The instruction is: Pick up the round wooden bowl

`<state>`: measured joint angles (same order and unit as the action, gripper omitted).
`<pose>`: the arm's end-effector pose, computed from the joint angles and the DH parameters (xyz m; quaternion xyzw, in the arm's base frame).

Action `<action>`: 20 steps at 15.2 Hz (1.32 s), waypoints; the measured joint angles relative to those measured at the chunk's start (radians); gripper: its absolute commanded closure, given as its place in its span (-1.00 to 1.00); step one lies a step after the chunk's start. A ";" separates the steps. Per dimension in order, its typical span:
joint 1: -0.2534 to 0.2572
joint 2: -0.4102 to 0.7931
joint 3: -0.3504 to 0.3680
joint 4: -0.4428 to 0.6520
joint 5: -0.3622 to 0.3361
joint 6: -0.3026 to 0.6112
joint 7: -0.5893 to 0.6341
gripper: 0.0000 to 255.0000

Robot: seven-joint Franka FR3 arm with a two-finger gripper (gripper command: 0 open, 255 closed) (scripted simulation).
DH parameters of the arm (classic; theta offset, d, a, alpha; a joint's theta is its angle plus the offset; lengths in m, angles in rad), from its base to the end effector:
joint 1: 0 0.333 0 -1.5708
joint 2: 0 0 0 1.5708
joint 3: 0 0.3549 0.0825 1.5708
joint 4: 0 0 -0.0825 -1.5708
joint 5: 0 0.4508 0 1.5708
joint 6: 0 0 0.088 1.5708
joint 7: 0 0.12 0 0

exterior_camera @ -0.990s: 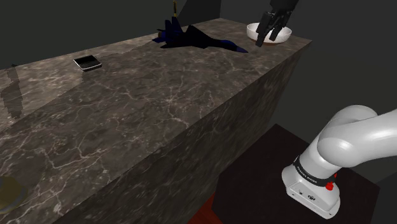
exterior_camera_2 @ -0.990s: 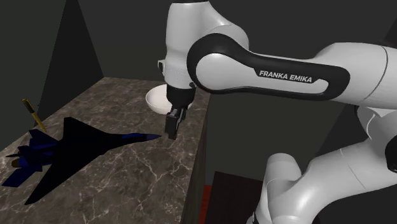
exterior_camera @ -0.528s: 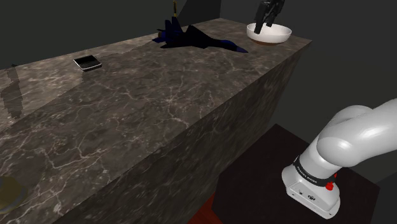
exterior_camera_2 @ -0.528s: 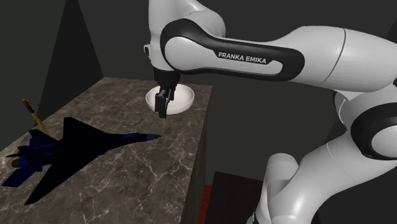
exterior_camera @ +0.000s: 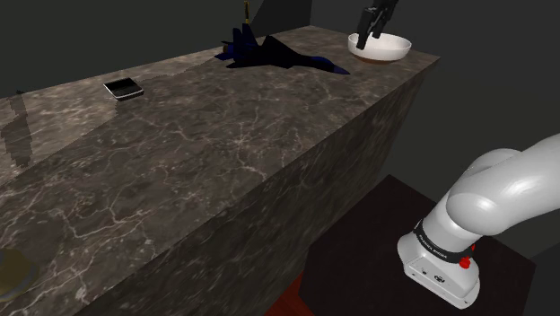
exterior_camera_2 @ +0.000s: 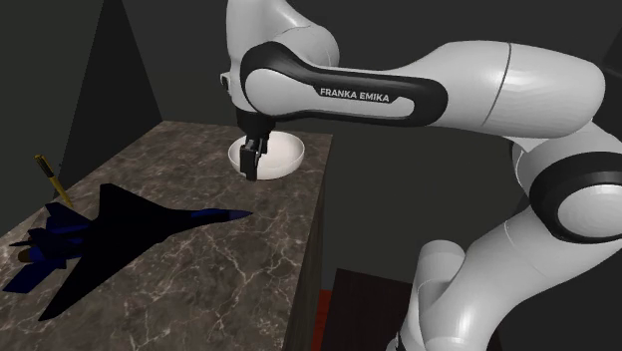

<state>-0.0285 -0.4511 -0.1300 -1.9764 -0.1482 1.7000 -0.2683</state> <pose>0.4645 -0.1044 0.6865 0.9934 0.0618 0.0742 0.0624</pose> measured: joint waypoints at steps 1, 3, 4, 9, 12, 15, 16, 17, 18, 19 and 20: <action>0.000 0.000 -0.001 -0.012 0.000 0.012 0.001 -1.00; 0.000 -0.004 -0.001 -0.033 -0.001 0.029 0.003 1.00; 0.000 -0.004 -0.001 -0.036 -0.002 0.032 0.003 1.00; 0.000 -0.005 -0.001 -0.038 -0.001 0.035 0.004 1.00; 0.000 -0.005 -0.001 -0.039 -0.002 0.035 0.004 1.00; -0.001 -0.004 -0.002 -0.024 -0.001 0.020 0.000 1.00; 0.000 0.000 -0.001 -0.008 0.000 0.008 -0.001 1.00; 0.000 0.004 -0.001 0.007 0.000 -0.003 -0.002 1.00; 0.000 0.007 -0.002 0.025 0.001 -0.017 -0.005 1.00; 0.000 0.014 -0.002 0.044 0.002 -0.029 -0.007 1.00; 0.000 0.018 -0.001 0.060 0.002 -0.041 -0.008 1.00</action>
<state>-0.0283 -0.4333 -0.1313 -1.9169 -0.1457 1.6591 -0.2766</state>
